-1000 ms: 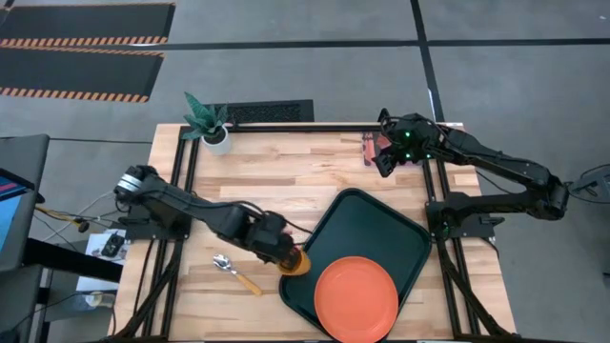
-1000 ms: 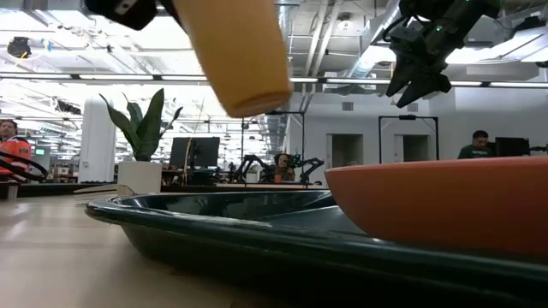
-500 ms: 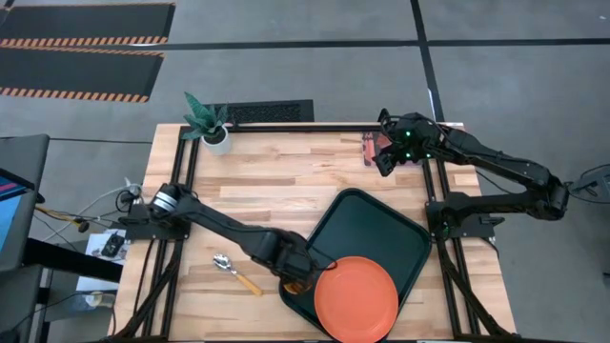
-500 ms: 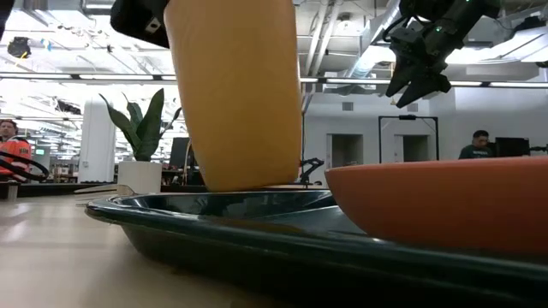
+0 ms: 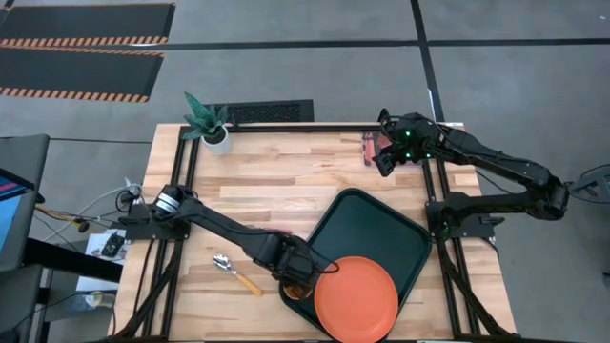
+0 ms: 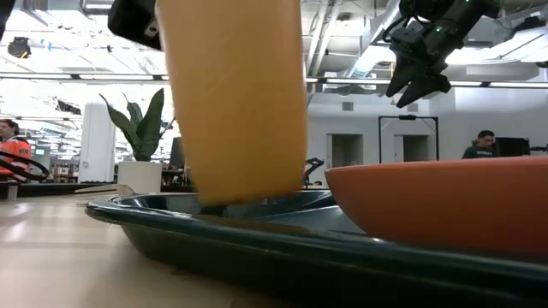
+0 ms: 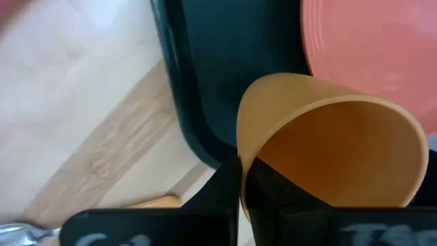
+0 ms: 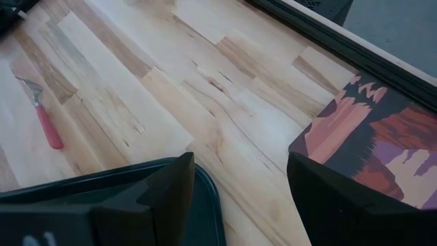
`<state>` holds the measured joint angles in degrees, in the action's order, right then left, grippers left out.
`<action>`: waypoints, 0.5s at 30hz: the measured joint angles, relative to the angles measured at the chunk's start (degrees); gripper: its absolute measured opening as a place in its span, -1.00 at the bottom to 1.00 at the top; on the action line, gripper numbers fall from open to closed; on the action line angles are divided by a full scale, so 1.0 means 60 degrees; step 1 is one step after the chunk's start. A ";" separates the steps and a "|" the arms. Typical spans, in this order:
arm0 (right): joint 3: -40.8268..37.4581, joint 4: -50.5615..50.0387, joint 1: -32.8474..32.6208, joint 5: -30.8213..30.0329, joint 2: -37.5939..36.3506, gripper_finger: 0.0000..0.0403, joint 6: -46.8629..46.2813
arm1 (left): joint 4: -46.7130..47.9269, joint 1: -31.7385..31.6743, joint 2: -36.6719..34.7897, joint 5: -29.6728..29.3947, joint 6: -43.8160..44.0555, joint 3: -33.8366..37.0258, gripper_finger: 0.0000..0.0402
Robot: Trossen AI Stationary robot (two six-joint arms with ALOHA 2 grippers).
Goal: Pick and place plate/cup/fork/spoon on tray
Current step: Put the yellow cup on the black serving tray at the left of the orange plate
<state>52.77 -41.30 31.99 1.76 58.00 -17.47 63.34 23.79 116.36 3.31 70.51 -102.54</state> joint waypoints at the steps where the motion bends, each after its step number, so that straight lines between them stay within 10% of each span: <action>1: -0.0003 -0.0001 0.0000 0.0000 0.0004 0.29 0.0003 | 0.0021 0.0006 0.0038 0.0111 -0.0059 0.0017 -1.00; 15: -0.0003 0.0000 0.0000 0.0000 0.0004 0.29 0.0000 | 0.0285 -0.0030 0.0284 0.0146 -0.0065 0.0025 -1.00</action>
<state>52.75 -41.30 31.99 1.76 58.02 -17.47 65.05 23.61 118.06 4.18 70.12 -102.39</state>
